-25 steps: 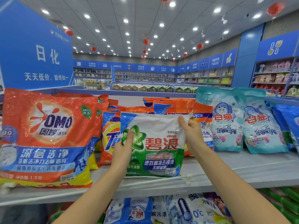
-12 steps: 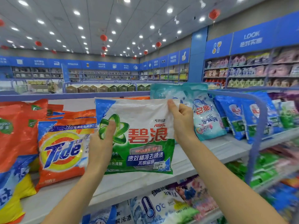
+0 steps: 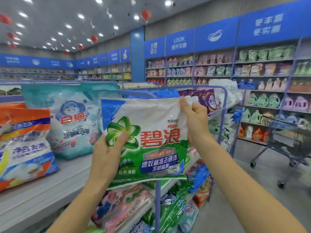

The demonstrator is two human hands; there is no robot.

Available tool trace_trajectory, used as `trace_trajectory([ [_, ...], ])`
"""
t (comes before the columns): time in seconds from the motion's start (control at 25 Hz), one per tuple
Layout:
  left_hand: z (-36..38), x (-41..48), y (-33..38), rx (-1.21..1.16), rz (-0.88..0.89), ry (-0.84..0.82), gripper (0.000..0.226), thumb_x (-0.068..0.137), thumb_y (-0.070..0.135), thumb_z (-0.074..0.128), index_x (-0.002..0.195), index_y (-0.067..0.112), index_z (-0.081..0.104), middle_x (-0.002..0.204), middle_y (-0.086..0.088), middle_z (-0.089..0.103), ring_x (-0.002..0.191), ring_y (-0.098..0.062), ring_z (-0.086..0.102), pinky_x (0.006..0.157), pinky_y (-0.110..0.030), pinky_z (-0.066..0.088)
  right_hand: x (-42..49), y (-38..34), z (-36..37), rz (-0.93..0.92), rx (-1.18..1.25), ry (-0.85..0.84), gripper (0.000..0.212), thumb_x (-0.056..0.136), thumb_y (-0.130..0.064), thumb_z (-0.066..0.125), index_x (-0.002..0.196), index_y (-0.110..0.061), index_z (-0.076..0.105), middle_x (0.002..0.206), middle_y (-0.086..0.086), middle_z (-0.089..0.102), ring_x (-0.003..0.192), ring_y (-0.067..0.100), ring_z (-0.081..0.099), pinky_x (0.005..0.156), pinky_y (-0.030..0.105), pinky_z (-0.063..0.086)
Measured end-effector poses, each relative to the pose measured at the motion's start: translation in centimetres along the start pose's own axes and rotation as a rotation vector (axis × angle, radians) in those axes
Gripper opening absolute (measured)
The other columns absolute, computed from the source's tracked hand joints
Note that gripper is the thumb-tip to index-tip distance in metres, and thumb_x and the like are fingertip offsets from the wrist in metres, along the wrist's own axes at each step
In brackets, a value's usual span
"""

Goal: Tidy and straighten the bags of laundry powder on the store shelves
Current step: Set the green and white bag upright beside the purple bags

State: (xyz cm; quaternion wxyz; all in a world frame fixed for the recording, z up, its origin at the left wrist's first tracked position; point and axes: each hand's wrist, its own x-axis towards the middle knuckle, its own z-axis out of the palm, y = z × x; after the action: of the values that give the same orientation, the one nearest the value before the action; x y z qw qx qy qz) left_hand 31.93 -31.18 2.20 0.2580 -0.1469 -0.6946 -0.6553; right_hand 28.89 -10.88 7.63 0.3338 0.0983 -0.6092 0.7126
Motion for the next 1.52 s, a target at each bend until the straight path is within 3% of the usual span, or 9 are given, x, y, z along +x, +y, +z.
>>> trace_trajectory([
  [0.2,16.0,-0.6,-1.8,-0.060,-0.019,-0.005,0.011,0.087,0.024,0.061,0.080,0.017,0.066,0.071,0.010,0.072,0.068,-0.002,0.065,0.062,-0.014,0.048,5.8,1.2,-15.7,0.113,-0.114,-0.060,0.037,0.089,-0.039,0.056,0.070,-0.007,0.057,0.060,0.005,0.062,0.056,0.015,0.060,0.056,0.025,0.050],
  [0.4,28.8,-0.1,-4.0,-0.089,-0.097,0.010,0.013,0.089,0.025,0.059,0.076,0.023,0.060,0.073,0.011,0.062,0.067,-0.001,0.054,0.063,-0.020,0.040,8.9,5.3,-28.3,0.268,-0.219,-0.177,0.013,0.090,-0.041,0.047,0.094,-0.030,0.054,0.097,-0.013,0.063,0.079,-0.008,0.060,0.065,0.009,0.048],
  [0.6,38.8,3.9,-6.9,-0.117,-0.165,0.027,0.019,0.090,0.033,0.058,0.092,0.015,0.063,0.085,0.007,0.065,0.076,-0.006,0.057,0.065,-0.022,0.041,11.4,11.6,-35.5,0.386,-0.376,-0.277,0.033,0.083,-0.036,0.063,0.109,-0.032,0.044,0.121,-0.012,0.057,0.098,-0.006,0.053,0.079,0.007,0.045],
  [0.8,47.1,9.6,-11.2,-0.140,-0.234,0.003,0.018,0.088,0.041,0.058,0.080,0.026,0.060,0.085,0.007,0.065,0.082,-0.015,0.061,0.076,-0.037,0.046,18.4,18.0,-40.2,0.435,-0.455,-0.248,0.032,0.076,-0.028,0.074,0.103,-0.028,0.057,0.102,-0.012,0.066,0.098,0.011,0.063,0.078,0.014,0.049],
  [0.88,50.6,12.8,-13.2,-0.175,-0.258,0.003,0.023,0.085,0.046,0.058,0.083,0.024,0.061,0.088,0.001,0.065,0.092,-0.023,0.061,0.080,-0.038,0.045,22.6,20.7,-41.8,0.421,-0.493,-0.184,0.060,0.066,-0.044,0.080,0.115,-0.018,0.057,0.113,-0.003,0.065,0.108,0.017,0.060,0.090,0.027,0.050],
  [0.96,54.1,16.1,-14.6,-0.207,-0.281,-0.015,0.049,0.075,0.058,0.059,0.095,0.014,0.063,0.098,-0.008,0.065,0.099,-0.027,0.058,0.083,-0.037,0.042,26.9,22.5,-43.0,0.422,-0.517,-0.156,0.097,0.052,-0.063,0.081,0.130,-0.015,0.049,0.130,0.003,0.057,0.118,0.021,0.055,0.101,0.041,0.045],
  [1.16,59.1,23.8,-16.7,-0.263,-0.413,-0.046,0.120,0.026,0.085,0.066,0.112,0.002,0.057,0.118,-0.010,0.058,0.104,-0.027,0.054,0.094,-0.044,0.042,37.2,25.0,-44.4,0.360,-0.423,-0.150,0.031,0.074,-0.017,0.076,0.100,-0.021,0.060,0.098,-0.003,0.070,0.088,0.012,0.068,0.082,0.031,0.054],
  [1.32,59.9,29.5,-18.6,-0.348,-0.487,0.012,0.110,0.022,0.078,0.077,0.105,0.007,0.063,0.112,-0.012,0.066,0.107,-0.032,0.060,0.098,-0.051,0.043,44.3,28.1,-42.5,0.326,-0.343,-0.266,0.030,0.076,-0.018,0.075,0.103,-0.018,0.061,0.097,-0.005,0.069,0.083,0.005,0.067,0.080,0.025,0.055],
  [1.52,60.8,35.5,-20.0,-0.386,-0.471,0.103,0.061,0.069,0.058,0.066,0.110,0.012,0.064,0.108,-0.010,0.068,0.099,-0.027,0.065,0.085,-0.040,0.052,52.3,33.5,-38.5,0.314,-0.235,-0.388,0.041,0.076,-0.028,0.076,0.107,-0.016,0.053,0.106,-0.003,0.061,0.086,0.009,0.058,0.064,0.011,0.047],
])
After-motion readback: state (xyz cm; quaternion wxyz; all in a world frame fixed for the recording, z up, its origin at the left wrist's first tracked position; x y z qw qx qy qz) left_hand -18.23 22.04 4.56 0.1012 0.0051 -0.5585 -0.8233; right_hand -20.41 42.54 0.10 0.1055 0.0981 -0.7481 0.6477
